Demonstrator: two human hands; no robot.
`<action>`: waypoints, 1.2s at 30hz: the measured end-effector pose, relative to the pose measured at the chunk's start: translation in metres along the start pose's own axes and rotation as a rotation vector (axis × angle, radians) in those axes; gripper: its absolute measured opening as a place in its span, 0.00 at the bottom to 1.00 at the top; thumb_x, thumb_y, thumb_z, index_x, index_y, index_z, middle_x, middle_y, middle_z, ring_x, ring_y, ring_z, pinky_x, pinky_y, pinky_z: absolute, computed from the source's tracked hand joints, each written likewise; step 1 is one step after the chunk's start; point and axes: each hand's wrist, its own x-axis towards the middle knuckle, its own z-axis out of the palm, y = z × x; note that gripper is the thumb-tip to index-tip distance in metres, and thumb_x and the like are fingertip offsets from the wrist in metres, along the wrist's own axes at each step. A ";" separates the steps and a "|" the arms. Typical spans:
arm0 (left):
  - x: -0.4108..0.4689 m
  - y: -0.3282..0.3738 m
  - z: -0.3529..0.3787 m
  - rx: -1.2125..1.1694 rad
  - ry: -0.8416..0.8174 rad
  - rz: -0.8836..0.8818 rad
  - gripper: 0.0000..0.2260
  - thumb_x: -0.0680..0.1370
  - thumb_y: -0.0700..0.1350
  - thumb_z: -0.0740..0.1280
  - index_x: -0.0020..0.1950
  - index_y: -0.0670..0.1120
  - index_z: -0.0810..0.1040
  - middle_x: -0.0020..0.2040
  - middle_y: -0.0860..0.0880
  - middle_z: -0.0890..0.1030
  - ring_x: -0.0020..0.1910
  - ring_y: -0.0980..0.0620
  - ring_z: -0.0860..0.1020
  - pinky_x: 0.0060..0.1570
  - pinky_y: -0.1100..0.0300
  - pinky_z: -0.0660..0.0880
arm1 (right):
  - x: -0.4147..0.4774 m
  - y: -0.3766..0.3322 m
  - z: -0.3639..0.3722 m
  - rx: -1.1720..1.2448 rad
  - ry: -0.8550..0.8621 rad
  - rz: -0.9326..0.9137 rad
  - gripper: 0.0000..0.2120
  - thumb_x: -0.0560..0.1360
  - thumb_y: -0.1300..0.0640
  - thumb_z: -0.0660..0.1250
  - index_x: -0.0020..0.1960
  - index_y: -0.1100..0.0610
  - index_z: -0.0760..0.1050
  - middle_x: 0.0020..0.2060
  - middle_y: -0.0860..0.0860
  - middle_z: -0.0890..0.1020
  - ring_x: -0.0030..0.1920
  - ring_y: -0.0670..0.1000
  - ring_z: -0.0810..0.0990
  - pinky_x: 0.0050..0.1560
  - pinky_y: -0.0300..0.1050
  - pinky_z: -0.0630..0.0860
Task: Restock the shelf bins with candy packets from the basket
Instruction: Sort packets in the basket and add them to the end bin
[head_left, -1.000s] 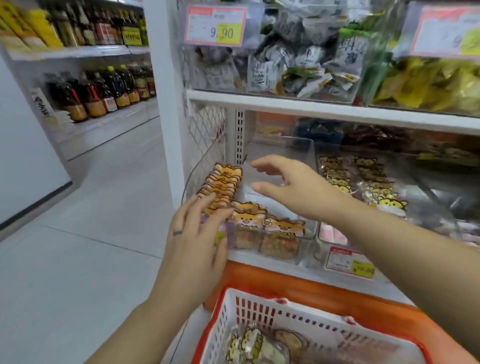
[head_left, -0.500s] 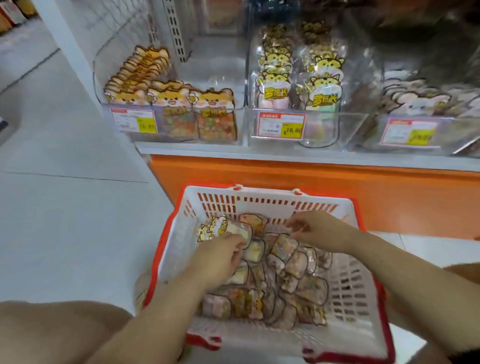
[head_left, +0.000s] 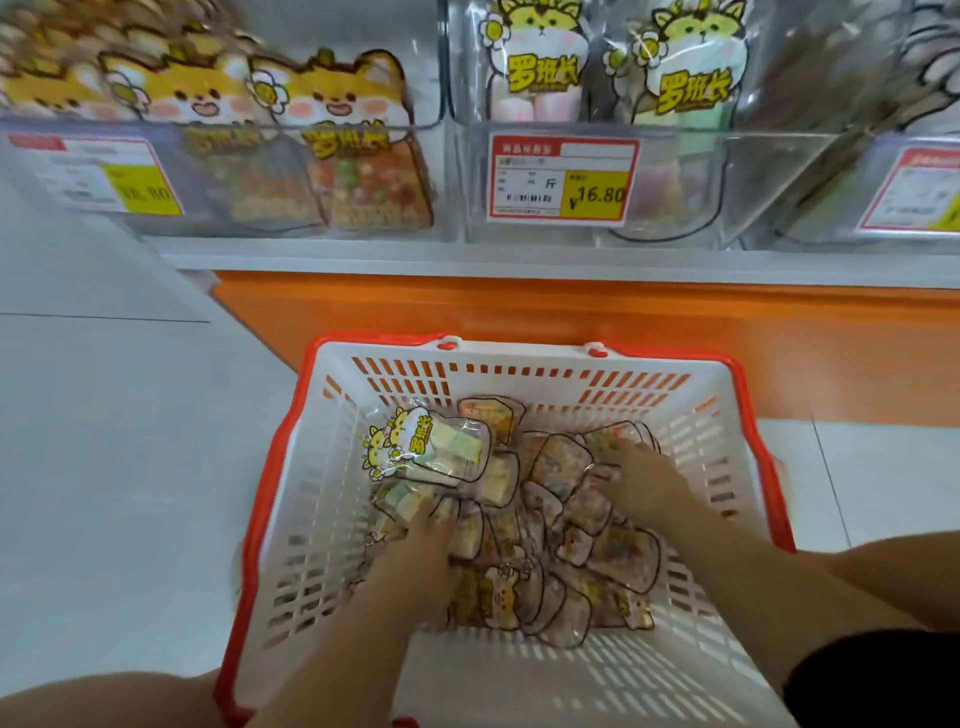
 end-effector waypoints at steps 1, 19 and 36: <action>0.000 0.003 0.001 0.002 0.006 -0.008 0.31 0.80 0.53 0.61 0.80 0.56 0.52 0.82 0.50 0.42 0.79 0.36 0.53 0.71 0.41 0.65 | 0.005 0.000 0.003 -0.027 0.019 0.007 0.33 0.76 0.44 0.67 0.76 0.56 0.63 0.66 0.55 0.74 0.63 0.58 0.76 0.61 0.52 0.76; -0.002 0.010 -0.003 0.023 -0.019 -0.023 0.31 0.81 0.51 0.61 0.81 0.57 0.51 0.82 0.48 0.39 0.79 0.32 0.48 0.73 0.40 0.63 | -0.008 -0.019 0.021 0.243 -0.351 0.101 0.32 0.73 0.59 0.74 0.73 0.60 0.64 0.52 0.56 0.78 0.47 0.55 0.80 0.47 0.54 0.81; -0.106 0.095 -0.084 -0.809 0.133 0.247 0.16 0.81 0.57 0.64 0.69 0.62 0.68 0.63 0.59 0.75 0.59 0.57 0.76 0.51 0.63 0.77 | -0.142 -0.061 -0.118 0.504 0.040 -0.211 0.18 0.72 0.60 0.72 0.61 0.62 0.80 0.46 0.50 0.80 0.45 0.49 0.79 0.47 0.46 0.74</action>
